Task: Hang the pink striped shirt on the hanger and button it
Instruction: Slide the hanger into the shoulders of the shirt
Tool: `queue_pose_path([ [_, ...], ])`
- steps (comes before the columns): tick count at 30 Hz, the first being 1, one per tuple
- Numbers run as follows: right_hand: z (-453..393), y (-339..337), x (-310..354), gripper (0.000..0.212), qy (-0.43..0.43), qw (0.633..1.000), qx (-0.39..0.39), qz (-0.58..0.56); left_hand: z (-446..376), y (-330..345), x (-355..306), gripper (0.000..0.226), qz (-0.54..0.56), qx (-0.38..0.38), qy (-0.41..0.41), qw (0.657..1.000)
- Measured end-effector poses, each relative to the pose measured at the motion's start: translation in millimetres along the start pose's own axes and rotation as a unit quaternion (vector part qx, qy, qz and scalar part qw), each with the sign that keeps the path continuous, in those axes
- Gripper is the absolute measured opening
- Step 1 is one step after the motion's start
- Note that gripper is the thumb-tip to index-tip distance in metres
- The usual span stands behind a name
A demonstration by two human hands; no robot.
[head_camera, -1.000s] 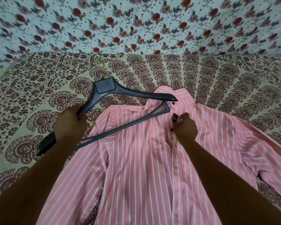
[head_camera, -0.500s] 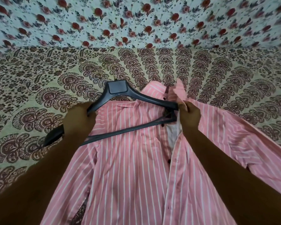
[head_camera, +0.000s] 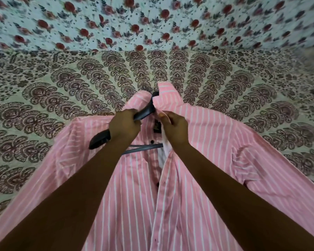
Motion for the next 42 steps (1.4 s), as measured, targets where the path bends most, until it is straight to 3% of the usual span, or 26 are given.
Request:
queue_pose_path([
  [4, -3.4, -10.1, -3.5, 0.036, 0.02, 0.995, 0.096, -0.028, -4.8, 21.8, -20.4, 0.023, -0.004, 0.02, 0.002, 1.0],
  [6, -2.8, -24.4, -5.3, 0.04, -0.008, 0.995, 0.103, -0.013, -7.9, 25.0, -18.6, 0.024, -0.001, 0.019, 0.002, 1.0],
  [9, -5.9, -57.1, -13.6, 0.04, -0.088, 0.991, -0.028, 0.093, -14.7, 25.8, -13.6, 0.025, 0.0, 0.018, 0.01, 1.0],
  [11, -13.2, -74.9, -24.7, 0.046, -0.119, 0.959, -0.078, 0.245, -17.8, 23.8, -14.1, 0.027, 0.001, 0.012, 0.025, 1.0],
  [13, -22.2, -87.3, -37.3, 0.057, -0.059, 0.921, -0.041, 0.383, -20.1, 21.9, -17.1, 0.028, 0.005, 0.006, 0.048, 0.999],
  [16, -35.8, -95.9, -51.0, 0.057, 0.034, 0.892, 0.039, 0.449, -21.8, 17.4, -17.6, 0.038, 0.0, 0.0, 0.074, 0.997],
  [20, -43.6, -97.4, -57.1, 0.041, -0.001, 0.896, 0.069, 0.439, -21.1, 12.9, -18.3, 0.039, -0.031, -0.033, 0.104, 0.994],
  [24, -41.5, -98.9, -60.9, 0.035, -0.026, 0.909, 0.051, 0.413, 4.0, 7.8, -16.0, 0.02, -0.08, -0.22, 0.218, 0.947],
  [26, -41.1, -104.5, -60.7, 0.031, -0.039, 0.91, 0.044, 0.411, 32.7, 14.6, -7.2, 0.015, -0.079, -0.269, 0.235, 0.931],
  [30, -42.0, -107.9, -62.5, 0.029, -0.054, 0.907, 0.055, 0.413, 67.3, 44.9, 25.2, 0.02, -0.091, -0.177, 0.247, 0.948],
  [34, -44.6, -108.1, -63.8, 0.03, -0.052, 0.906, 0.048, 0.418, 57.2, 56.8, 30.1, 0.026, -0.058, -0.113, 0.135, 0.983],
  [39, -48.4, -106.9, -71.0, 0.032, -0.033, 0.922, 0.017, 0.385, 65.8, 53.5, 22.9, 0.022, -0.11, -0.178, 0.197, 0.958],
  [42, -49.0, -106.5, -74.6, 0.037, -0.013, 0.926, 0.012, 0.376, 82.3, 64.0, 35.1, 0.022, -0.112, -0.141, 0.22, 0.959],
])
Point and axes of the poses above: each hand's wrist, its own z-axis away from the middle knuckle, its own y-axis out of the palm, x = y × z, the point moved 1 cm from there along -z, towards the middle knuckle, and after that the axes turned 7 degrees about -y, right-handed, at the moved point
